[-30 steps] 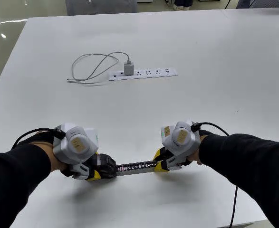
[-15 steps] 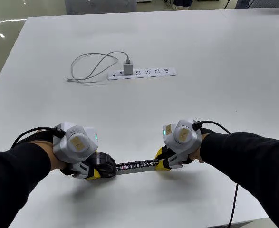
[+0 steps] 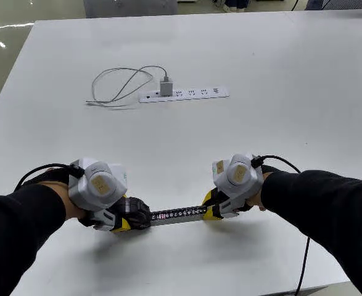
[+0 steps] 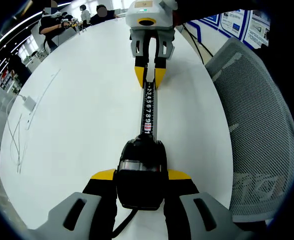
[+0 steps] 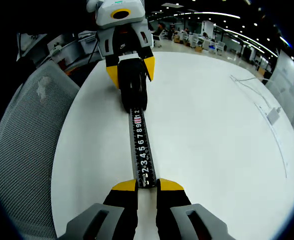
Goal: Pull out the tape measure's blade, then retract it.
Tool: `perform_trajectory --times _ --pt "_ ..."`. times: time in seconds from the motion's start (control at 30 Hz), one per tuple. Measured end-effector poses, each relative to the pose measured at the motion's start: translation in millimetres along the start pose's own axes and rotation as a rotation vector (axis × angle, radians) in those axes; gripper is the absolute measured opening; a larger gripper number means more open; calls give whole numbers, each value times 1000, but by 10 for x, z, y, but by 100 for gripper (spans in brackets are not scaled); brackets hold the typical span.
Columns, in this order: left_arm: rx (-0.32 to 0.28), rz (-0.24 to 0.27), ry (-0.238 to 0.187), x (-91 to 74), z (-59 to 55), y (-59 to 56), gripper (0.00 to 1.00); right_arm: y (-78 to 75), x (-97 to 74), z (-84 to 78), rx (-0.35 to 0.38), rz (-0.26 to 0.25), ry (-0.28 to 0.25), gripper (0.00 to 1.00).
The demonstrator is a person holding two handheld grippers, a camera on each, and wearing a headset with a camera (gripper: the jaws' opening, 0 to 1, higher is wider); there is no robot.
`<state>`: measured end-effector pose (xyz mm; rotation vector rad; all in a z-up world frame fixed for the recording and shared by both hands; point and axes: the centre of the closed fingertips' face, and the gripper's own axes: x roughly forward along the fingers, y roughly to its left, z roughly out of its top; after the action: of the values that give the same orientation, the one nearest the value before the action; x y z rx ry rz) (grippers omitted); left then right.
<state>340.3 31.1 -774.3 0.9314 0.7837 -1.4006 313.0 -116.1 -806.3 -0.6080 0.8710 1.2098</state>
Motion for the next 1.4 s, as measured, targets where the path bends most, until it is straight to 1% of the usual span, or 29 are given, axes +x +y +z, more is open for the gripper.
perform_trajectory --times 1.1,1.4 --pt "1 1 -3 3 0 -2 30 -19 -64 -93 22 3 5 9" --pt "0 3 -3 3 -5 -5 30 -20 -78 -114 15 2 6 9"
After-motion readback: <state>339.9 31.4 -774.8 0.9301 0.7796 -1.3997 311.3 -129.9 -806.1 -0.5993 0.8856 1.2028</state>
